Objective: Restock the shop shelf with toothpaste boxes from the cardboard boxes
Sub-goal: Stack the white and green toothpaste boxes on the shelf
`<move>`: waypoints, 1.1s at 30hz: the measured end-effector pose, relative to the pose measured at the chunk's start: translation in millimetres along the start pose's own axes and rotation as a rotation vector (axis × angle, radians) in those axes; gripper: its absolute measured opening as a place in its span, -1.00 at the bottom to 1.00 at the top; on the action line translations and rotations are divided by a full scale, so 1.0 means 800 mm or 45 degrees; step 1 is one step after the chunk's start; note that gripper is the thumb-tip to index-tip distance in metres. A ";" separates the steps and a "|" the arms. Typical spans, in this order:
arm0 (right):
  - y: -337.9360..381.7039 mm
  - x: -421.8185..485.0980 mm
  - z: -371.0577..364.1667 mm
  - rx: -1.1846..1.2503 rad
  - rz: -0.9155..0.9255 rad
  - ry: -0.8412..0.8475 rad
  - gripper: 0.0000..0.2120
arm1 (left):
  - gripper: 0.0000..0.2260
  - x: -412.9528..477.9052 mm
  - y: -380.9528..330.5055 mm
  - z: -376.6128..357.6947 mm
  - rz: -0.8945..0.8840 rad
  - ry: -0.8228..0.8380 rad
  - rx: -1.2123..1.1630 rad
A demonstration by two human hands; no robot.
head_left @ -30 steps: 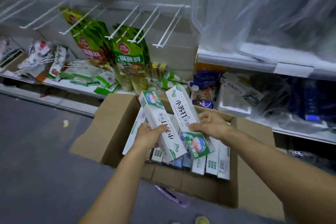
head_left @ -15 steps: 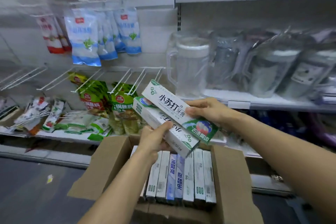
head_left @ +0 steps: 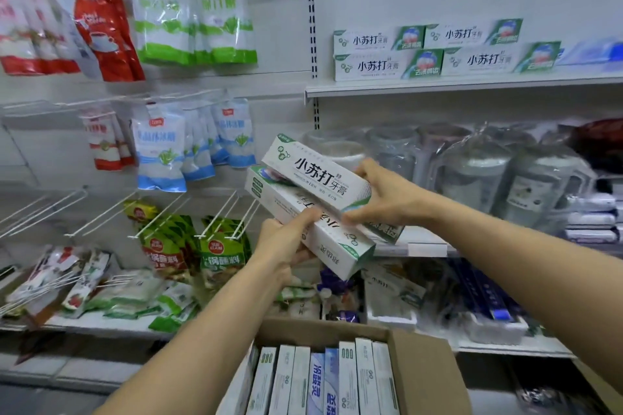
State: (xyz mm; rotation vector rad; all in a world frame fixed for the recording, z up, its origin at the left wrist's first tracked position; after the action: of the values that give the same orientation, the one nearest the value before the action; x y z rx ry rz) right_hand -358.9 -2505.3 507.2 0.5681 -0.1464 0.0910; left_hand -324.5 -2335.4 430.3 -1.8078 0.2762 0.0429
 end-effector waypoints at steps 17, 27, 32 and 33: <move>-0.030 0.113 0.284 -0.255 0.244 -0.387 -0.62 | -0.67 0.085 -0.216 -0.154 -0.429 0.092 -0.156; -0.092 0.209 0.381 -0.623 0.166 -0.477 -0.46 | -0.52 0.157 -0.252 -0.215 -0.408 0.028 -0.154; -0.110 0.269 0.389 -0.795 0.206 -0.527 -0.44 | -0.57 0.189 -0.259 -0.237 -0.381 -0.022 -0.141; -0.113 0.281 0.389 -0.803 0.217 -0.516 -0.45 | -0.57 0.195 -0.261 -0.242 -0.385 -0.021 -0.138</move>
State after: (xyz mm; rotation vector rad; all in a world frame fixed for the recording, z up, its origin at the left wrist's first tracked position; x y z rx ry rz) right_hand -160.8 -2739.1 755.4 -0.0646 -0.5952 0.0888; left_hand -151.9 -2499.4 651.2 -1.9382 -0.0134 -0.1426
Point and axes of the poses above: each hand's wrist, its own x-axis towards the middle knuckle, its own z-axis out of the back of the hand, y = z × x, the point moved 6 cm from there along x, towards the middle knuckle, and after that the axes turned 4 degrees about -x, right-handed, at the moved point
